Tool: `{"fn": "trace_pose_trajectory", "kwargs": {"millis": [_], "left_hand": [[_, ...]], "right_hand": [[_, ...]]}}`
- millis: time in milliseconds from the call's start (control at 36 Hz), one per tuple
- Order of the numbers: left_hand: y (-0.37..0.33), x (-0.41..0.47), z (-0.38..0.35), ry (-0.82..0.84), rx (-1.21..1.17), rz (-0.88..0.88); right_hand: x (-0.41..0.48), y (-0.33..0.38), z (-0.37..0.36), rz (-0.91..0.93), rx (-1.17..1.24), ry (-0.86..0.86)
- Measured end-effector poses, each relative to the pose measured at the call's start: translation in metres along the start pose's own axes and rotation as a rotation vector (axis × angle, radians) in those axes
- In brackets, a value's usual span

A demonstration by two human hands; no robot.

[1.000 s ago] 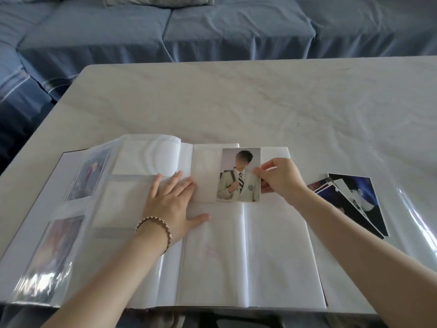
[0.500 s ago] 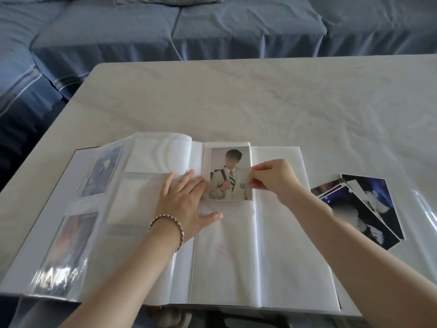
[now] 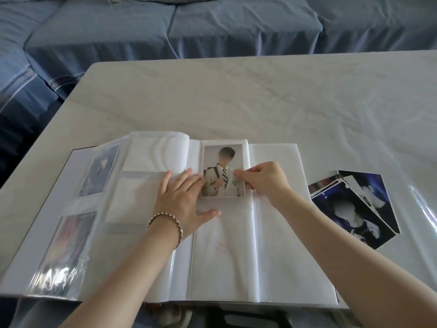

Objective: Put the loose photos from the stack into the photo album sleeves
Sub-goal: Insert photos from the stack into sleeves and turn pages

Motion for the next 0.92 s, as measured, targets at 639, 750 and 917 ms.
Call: {"fn": "trace_pose_trajectory", "kwargs": {"millis": [639, 750, 917], "left_hand": [[-0.003, -0.004, 0.003, -0.047, -0.085, -0.016], [-0.002, -0.005, 0.005, -0.033, -0.100, -0.023], [-0.011, -0.006, 0.012, -0.119, -0.085, -0.142]], "right_hand": [[-0.024, -0.022, 0.032, 0.385, -0.075, -0.063], [-0.027, -0.041, 0.075, 0.434, -0.263, -0.087], [-0.019, -0.070, 0.142, 0.411, -0.523, -0.181]]}}
Point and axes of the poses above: each hand's wrist, its own x-axis towards the middle knuckle, its own z-axis out of the back of the hand, y = z × x, the point moved 2 cm from there along x, towards the middle knuckle, and after that the axes turned 13 degrees about -y, right-handed, at the moved point
